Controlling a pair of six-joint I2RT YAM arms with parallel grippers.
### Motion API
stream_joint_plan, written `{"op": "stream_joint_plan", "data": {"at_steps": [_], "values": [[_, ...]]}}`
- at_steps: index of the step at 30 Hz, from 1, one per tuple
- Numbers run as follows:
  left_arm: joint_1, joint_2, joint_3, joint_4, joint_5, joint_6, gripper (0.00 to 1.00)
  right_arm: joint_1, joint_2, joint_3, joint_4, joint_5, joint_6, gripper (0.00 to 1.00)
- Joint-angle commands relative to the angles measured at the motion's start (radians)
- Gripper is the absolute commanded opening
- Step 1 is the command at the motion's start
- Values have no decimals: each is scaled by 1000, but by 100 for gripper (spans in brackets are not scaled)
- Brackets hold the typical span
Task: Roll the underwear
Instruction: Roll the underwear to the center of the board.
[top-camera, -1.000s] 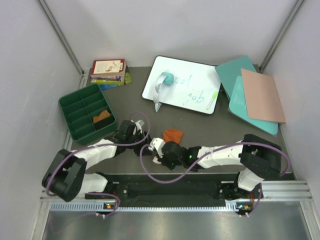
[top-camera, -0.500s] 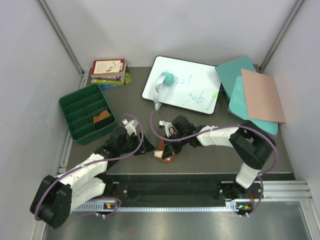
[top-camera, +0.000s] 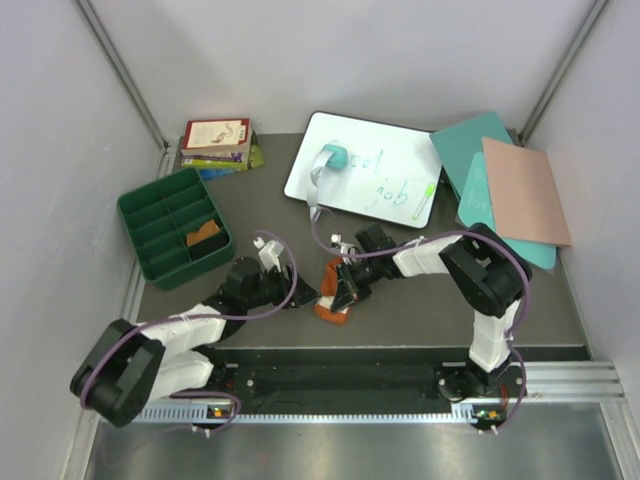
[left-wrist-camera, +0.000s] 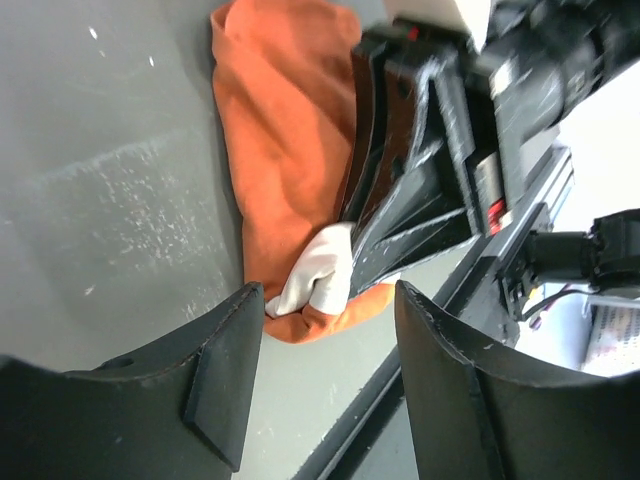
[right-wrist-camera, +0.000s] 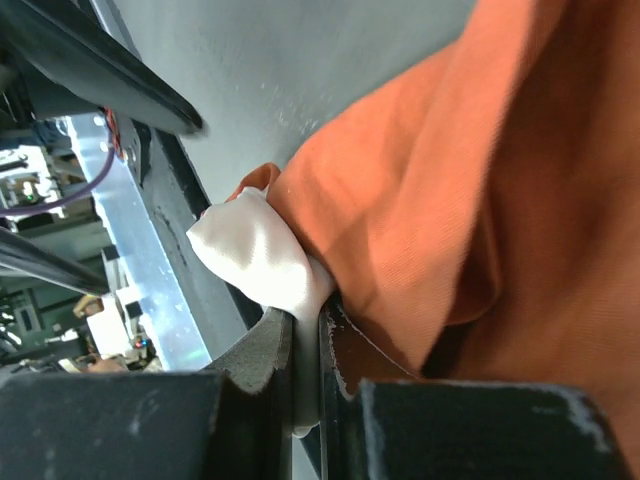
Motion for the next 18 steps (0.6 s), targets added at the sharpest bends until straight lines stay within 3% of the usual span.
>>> {"op": "stream_joint_plan", "data": {"at_steps": [1, 7, 11, 14, 15, 18], "values": [[-33, 89, -12, 164, 5, 21, 59, -38, 37, 52, -8, -10, -25, 0], [-65, 149, -15, 187, -40, 35, 54, -41, 58, 74, -28, -7, -36, 0], [-70, 207, 4, 139, -113, 44, 40, -41, 45, 75, -33, -4, -36, 1], [-72, 281, 32, 112, -127, 29, 29, -41, -3, 67, -54, 27, -40, 20], [-72, 322, 59, 89, -127, 29, 25, -41, -18, 64, -62, 39, -43, 34], [-72, 376, 99, 18, -144, 35, 22, -50, -99, 43, -89, 97, -36, 50]]}}
